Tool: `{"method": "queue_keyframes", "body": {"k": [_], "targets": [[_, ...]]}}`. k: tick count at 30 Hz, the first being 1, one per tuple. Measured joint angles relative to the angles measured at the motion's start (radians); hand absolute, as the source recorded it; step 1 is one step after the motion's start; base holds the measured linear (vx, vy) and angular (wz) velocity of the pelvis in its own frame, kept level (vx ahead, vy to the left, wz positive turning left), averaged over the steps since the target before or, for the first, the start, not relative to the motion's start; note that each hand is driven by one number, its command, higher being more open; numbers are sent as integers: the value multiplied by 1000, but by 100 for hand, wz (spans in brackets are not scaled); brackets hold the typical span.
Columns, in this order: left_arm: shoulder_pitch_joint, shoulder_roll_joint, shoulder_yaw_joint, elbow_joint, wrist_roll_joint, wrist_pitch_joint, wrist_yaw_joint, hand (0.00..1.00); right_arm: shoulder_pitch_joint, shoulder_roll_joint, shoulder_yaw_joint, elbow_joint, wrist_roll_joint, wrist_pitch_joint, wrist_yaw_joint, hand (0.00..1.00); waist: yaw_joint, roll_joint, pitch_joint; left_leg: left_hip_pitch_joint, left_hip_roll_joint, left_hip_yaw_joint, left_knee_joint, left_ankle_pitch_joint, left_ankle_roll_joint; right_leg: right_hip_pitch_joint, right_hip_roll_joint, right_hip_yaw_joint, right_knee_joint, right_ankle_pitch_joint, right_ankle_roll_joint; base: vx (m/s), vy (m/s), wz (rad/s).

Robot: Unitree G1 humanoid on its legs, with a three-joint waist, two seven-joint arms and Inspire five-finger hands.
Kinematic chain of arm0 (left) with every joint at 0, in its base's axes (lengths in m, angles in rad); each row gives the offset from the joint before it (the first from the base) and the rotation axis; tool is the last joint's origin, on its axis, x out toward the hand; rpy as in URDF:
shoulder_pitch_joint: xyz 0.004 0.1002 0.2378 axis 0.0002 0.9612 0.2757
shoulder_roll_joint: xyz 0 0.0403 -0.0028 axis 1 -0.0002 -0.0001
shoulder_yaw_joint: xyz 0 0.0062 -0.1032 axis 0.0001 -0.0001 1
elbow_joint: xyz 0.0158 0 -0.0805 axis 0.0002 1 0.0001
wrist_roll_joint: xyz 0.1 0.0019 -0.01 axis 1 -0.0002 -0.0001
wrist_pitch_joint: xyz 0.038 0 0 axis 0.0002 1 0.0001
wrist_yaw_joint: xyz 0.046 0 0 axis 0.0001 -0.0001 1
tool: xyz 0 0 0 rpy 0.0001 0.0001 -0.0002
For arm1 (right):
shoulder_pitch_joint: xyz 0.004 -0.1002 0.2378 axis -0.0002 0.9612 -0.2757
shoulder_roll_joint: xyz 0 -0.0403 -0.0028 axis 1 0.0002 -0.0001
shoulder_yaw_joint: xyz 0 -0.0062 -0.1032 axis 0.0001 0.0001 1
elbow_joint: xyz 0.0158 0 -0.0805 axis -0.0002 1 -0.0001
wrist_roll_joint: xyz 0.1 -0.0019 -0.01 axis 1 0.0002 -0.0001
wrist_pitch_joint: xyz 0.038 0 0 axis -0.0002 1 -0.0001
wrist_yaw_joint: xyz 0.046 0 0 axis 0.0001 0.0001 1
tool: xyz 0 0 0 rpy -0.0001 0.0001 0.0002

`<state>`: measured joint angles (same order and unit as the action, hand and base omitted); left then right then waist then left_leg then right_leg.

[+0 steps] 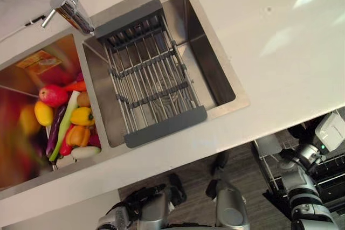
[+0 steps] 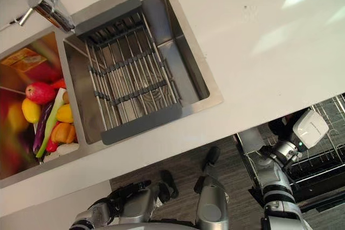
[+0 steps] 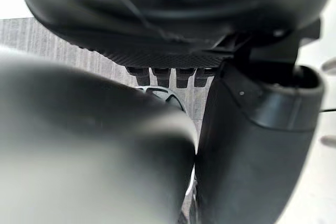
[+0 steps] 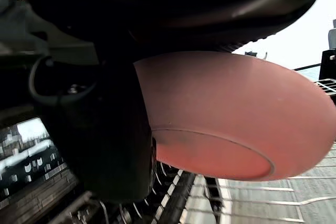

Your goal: Walk over to the sink, pick up the cup, carry it to the dishwasher, place the cup inside the dishwasher, then close the dishwasher door

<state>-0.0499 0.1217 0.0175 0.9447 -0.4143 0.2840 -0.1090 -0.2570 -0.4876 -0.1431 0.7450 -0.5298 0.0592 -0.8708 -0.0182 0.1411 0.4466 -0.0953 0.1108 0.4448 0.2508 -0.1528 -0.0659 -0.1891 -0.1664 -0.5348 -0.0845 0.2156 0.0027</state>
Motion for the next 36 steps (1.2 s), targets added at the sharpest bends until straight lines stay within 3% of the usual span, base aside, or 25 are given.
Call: {"method": "queue_keyframes", "body": {"k": [1, 8, 13, 18, 23, 26, 31, 34, 36], "targets": [[-3, 1, -9, 0, -3, -2, -7, 100, -10, -4, 6, 15, 2, 7, 14, 100, 0, 1, 1, -5, -6, -1, -6, 1, 0, -7, -1, -1, 0, 1, 0, -30, 122, 8], [-20, 15, -28, 2, -18, 27, -49, 100, -25, -8, 15, 92, 105, 79, 43, 100, 4, 2, 6, -19, -21, -22, -3, 25, 0, -17, -22, -9, 19, 0, 1, -12, 110, 8], [-31, 16, -27, 3, 16, 49, -55, 100, 10, 26, -10, 42, 208, 62, 59, 100, 3, 0, 7, -11, -22, -22, -11, 25, 0, -19, -24, -3, 30, 0, 1, -56, 110, -2], [-36, 19, -13, 8, 58, 82, -57, 100, 134, 119, -66, -260, 411, -80, 185, 100, -17, -14, 5, 24, -24, -22, -67, 23, 1, -18, -8, 15, 31, -2, 2, -81, 87, -11], [-35, 33, 47, 22, 185, 123, -97, 100, 255, 254, -143, -616, 508, -187, 241, 100, -32, -73, -29, 72, -21, 1, -109, 19, 7, -13, 15, 48, 29, -4, 5, -74, 54, -21], [-35, 51, 89, 51, 273, 156, -136, 100, 260, 279, -308, -762, 534, -244, 207, 100, -55, -113, -56, 116, -16, 34, -113, 4, 14, 11, 25, 92, 29, 0, 9, -64, 74, -27], [-4, 64, 114, 75, 301, 203, -145, 100, 290, 263, -577, -674, 630, -282, 133, 100, -96, -140, -121, 171, -3, 57, -110, -15, 8, 64, 43, 106, 12, 2, 6, 3, 75, -14], [28, 59, 115, 77, 293, 235, -148, 100, 344, 247, -703, -472, 778, -319, 156, 100, -115, -125, -173, 205, -1, 68, -119, -15, 7, 92, 46, 112, 6, 2, 5, 62, 90, -10], [36, 55, 118, 82, 275, 252, -147, 100, 375, 271, -750, -338, 901, -348, 244, 100, -126, -110, -183, 223, -1, 75, -127, -15, 6, 107, 46, 112, 5, -1, 5, 6, 74, -5]]}}
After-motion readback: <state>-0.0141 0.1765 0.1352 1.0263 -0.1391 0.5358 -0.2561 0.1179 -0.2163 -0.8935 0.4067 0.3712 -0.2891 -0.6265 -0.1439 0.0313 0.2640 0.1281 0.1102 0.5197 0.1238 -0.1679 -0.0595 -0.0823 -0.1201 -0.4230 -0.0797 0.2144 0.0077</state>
